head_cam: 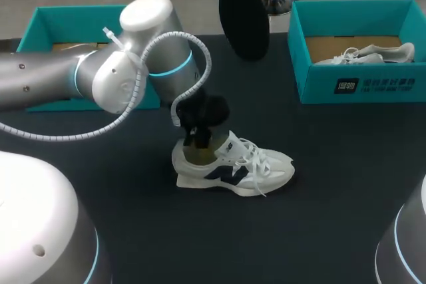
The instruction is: Take the shoe out of the shoebox, open the shoe tongue, remove and reinsert the insole, then place the shoe into the shoebox
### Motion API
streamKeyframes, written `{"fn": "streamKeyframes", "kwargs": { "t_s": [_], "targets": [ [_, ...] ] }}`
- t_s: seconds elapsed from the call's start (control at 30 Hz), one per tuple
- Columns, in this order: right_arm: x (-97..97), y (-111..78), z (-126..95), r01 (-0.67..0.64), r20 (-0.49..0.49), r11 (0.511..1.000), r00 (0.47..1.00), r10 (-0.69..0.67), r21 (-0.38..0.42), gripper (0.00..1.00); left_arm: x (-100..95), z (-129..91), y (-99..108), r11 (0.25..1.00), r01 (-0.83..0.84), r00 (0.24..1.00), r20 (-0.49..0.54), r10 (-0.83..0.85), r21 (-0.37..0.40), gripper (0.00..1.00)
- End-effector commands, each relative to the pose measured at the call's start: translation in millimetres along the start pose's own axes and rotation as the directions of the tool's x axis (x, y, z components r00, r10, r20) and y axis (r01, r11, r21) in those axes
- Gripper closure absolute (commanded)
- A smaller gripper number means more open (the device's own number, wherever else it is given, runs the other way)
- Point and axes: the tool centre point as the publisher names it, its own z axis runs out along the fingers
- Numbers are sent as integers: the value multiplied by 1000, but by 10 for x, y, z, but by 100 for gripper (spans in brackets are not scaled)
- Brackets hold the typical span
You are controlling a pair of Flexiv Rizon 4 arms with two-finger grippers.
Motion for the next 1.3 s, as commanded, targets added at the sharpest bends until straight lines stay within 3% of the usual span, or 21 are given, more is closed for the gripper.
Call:
{"fn": "streamKeyframes", "kwargs": {
  "t_s": [0.03,0.2,0.37,0.5,0.7,0.9,1.3],
  "targets": [
    [2,7,3,-1,2,1000,1000,1,2,100,-18,-127,-34,994,-93,995,-40,95,49,100],
    [2,7,3,-1,2,1000,1000,1,2,100,-20,-344,-151,928,-347,927,-103,361,132,100],
    [2,7,3,-1,2,1000,1000,1,2,100,74,-497,-259,770,-615,758,-143,637,169,100],
    [2,7,3,-1,2,1000,1000,1,2,100,215,-492,-321,587,-785,572,-132,809,198,100],
    [2,7,3,-1,2,1000,1000,1,2,100,380,-350,-448,433,-876,412,-136,901,214,100],
    [2,7,3,-1,2,1000,1000,1,2,100,437,-225,-534,345,-915,322,-134,937,209,100],
    [2,7,3,-1,2,1000,1000,1,2,100,452,-67,-639,313,-931,291,-137,947,187,100]
  ]
}}
